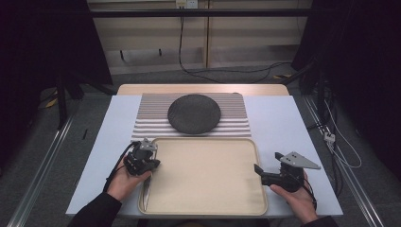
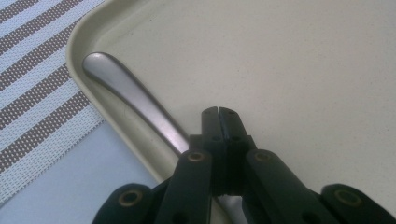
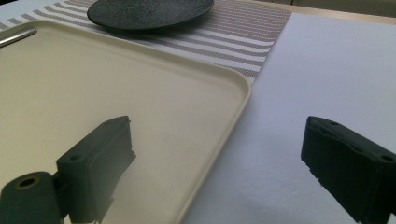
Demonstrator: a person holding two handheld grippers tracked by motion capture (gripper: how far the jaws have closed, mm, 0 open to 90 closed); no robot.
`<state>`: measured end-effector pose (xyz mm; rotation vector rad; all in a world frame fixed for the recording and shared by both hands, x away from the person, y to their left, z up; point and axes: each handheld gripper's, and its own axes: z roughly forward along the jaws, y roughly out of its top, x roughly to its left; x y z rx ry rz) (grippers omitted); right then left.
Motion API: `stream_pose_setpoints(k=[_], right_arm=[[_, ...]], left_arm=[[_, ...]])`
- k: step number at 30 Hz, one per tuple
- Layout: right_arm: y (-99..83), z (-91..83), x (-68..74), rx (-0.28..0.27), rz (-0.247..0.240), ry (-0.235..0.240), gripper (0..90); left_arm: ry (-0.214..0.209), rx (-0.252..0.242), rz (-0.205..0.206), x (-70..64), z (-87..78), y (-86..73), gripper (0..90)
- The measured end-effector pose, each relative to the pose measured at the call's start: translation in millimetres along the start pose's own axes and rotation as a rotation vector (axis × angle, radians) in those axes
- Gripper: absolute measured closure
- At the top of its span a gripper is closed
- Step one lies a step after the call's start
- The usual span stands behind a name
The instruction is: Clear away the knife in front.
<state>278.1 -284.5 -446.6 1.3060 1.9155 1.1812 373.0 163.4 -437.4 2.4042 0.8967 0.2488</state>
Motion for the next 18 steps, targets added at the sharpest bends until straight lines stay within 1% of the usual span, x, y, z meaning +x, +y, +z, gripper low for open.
stream_pose_setpoints(k=[3,6,8,10,12,14,17,18], right_arm=[[0.0,0.1,0.0,0.000,0.000,0.000,8.8],[0.1,0.0,0.0,-0.001,-0.001,0.001,8.8],[0.1,0.1,0.0,-0.001,0.000,0.001,8.7],[0.2,0.2,0.0,0.000,0.000,0.000,8.8],[0.2,0.2,-0.1,0.000,0.001,0.000,8.8],[0.2,0.0,0.1,-0.001,-0.001,0.001,8.8],[0.2,0.1,0.0,0.000,0.000,0.001,8.7],[0.1,0.1,0.0,-0.001,0.000,0.001,8.8]], left_arm=[[-0.001,-0.001,-0.001,0.2,-0.1,0.0,90.0],[-0.012,-0.001,-0.001,1.1,-1.0,-0.3,90.0],[-0.023,-0.021,0.002,1.8,-3.0,-0.7,86.4],[-0.020,-0.043,0.000,1.3,-4.9,-0.4,83.7],[-0.017,-0.070,-0.002,0.7,-8.0,0.2,76.8],[-0.006,-0.106,-0.008,0.0,-11.0,0.6,69.8],[0.019,-0.150,-0.037,-0.9,-15.6,1.8,49.4],[0.021,-0.162,-0.038,-1.1,-17.5,2.2,44.4]])
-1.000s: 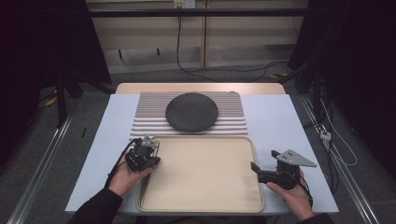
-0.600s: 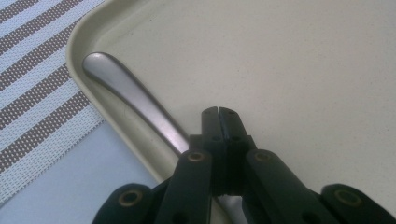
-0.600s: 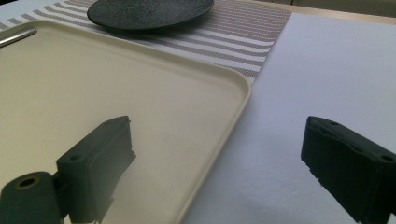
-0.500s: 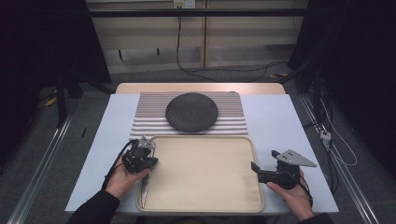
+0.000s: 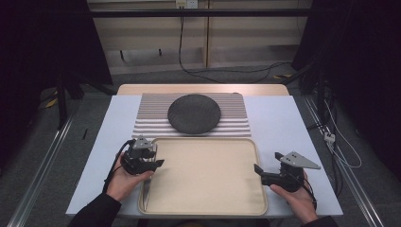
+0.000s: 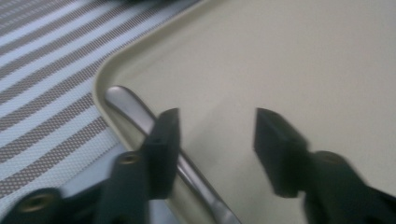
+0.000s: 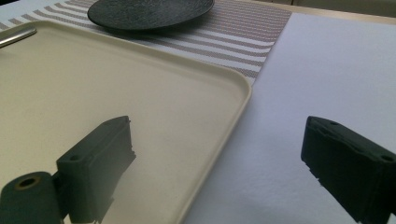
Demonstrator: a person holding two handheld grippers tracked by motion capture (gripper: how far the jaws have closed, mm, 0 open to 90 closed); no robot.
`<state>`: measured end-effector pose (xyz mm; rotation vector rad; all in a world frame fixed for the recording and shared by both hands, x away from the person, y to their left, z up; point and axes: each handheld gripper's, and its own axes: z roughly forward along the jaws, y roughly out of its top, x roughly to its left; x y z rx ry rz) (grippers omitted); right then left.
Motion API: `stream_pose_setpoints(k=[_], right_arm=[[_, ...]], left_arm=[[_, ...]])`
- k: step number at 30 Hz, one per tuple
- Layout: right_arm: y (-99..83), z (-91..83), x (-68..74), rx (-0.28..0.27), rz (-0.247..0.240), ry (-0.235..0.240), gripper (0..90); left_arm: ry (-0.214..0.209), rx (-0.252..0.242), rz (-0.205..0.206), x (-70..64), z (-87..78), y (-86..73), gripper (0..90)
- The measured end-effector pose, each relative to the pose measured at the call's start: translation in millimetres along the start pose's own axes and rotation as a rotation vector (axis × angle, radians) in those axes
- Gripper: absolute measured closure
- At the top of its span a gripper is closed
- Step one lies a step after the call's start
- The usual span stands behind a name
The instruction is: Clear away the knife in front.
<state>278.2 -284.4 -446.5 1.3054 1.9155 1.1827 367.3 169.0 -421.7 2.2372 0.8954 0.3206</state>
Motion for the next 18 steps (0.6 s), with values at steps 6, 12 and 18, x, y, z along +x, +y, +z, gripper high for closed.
stream_pose_setpoints(k=[6,12,18], right_arm=[[-0.1,0.5,-0.8,0.001,0.004,-0.002,8.8],[-0.1,0.1,-0.8,0.000,0.004,-0.001,8.8],[-0.5,-0.2,-1.2,-0.001,0.009,-0.001,8.8]], left_arm=[[-0.040,-0.047,-0.023,-6.8,-10.0,5.4,19.1],[-0.040,-0.098,0.000,-16.5,-19.2,3.8,8.7],[0.009,-0.142,-0.015,-18.4,-29.6,-4.6,8.4]])
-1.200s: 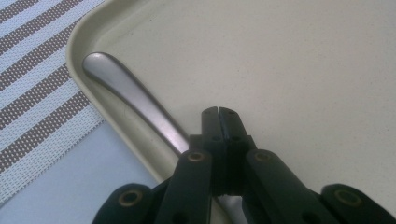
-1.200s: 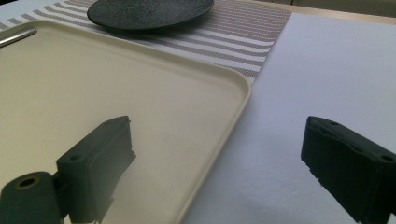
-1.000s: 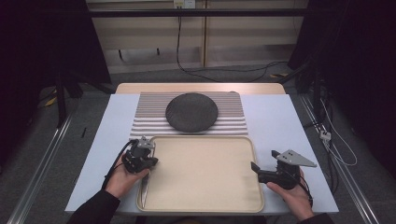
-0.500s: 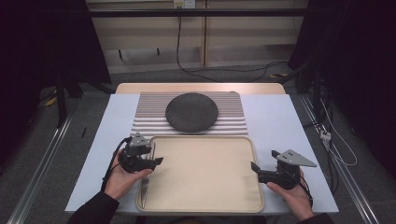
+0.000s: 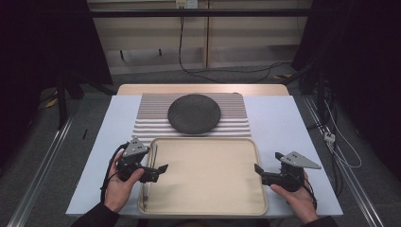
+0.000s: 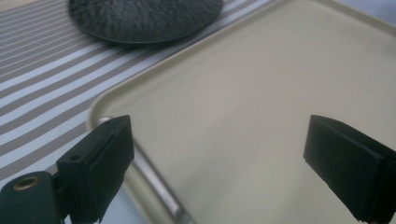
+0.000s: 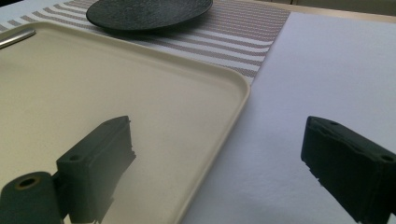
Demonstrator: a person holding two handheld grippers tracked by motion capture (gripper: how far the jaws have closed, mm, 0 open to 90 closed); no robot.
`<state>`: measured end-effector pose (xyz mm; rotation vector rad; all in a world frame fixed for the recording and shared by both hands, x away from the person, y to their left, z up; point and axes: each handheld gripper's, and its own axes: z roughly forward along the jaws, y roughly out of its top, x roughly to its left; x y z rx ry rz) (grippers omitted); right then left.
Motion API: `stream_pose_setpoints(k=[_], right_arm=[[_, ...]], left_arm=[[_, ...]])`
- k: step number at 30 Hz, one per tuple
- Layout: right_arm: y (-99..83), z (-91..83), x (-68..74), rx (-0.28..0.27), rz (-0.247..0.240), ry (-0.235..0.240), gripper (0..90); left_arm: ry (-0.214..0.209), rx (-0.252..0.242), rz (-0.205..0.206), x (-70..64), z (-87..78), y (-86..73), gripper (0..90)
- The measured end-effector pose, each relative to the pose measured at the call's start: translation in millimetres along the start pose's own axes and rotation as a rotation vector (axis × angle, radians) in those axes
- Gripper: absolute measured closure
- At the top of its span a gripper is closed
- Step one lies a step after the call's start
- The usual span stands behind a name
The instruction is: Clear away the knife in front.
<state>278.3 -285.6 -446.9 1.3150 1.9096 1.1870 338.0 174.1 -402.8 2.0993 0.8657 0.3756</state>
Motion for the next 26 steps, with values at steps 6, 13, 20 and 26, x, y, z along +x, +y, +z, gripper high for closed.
stream_pose_setpoints(k=[6,13,20,26], right_arm=[[-1.2,-2.5,-0.9,-0.001,0.009,-0.007,8.8],[-2.5,-4.7,-1.6,0.000,0.012,-0.017,8.8],[-3.7,-7.4,-1.9,-0.003,0.014,-0.025,8.8],[-3.9,-7.7,-2.6,-0.001,0.019,-0.027,8.7]], left_arm=[[0.037,-0.008,-0.037,9.1,-6.6,-12.1,8.4],[0.055,0.000,-0.077,19.9,-12.8,-24.6,6.6],[0.083,-0.034,-0.112,25.7,-18.3,-37.7,6.6],[0.090,-0.022,-0.143,31.7,-15.1,-39.9,6.6]])
